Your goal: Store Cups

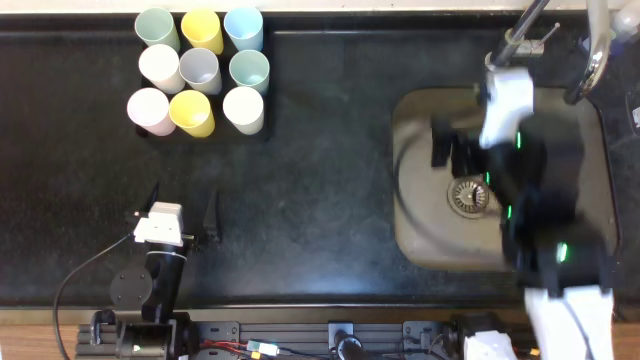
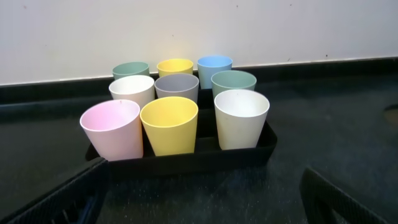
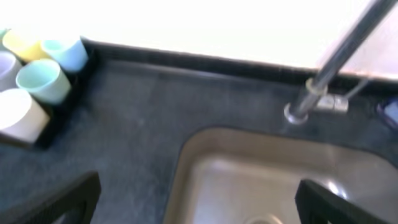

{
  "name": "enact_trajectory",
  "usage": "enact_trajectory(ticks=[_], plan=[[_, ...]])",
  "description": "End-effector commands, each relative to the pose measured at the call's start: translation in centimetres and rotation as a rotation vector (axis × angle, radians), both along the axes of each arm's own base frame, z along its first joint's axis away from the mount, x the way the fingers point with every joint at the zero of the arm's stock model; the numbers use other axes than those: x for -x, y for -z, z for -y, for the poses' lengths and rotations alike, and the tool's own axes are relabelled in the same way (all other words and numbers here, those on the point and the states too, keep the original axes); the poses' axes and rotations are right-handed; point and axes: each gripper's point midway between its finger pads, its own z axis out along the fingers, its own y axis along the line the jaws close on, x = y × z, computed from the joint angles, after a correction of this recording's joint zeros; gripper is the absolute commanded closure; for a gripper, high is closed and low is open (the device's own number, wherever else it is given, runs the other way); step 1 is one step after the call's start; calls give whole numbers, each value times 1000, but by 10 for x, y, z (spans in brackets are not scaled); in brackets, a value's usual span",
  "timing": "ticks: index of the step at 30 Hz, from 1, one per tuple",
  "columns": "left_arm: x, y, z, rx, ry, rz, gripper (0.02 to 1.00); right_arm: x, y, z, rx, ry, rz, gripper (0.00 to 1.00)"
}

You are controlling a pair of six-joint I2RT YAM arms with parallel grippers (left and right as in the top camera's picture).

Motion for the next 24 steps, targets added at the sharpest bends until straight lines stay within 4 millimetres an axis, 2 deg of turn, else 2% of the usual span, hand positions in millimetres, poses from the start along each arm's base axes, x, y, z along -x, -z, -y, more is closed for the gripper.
enact_trajectory(ticks=[1, 16, 19, 24], plan=[[1, -2, 2, -15, 14, 9, 18, 25, 11, -4, -24, -27, 124, 7], [1, -1, 2, -15, 14, 9, 18, 63, 41, 6, -92, 10, 557, 3], [1, -1, 2, -14, 14, 9, 18, 69, 39, 7, -104, 8, 644, 3], [1, -2, 2, -15, 14, 9, 18, 68, 57, 5, -108, -3, 651, 3]])
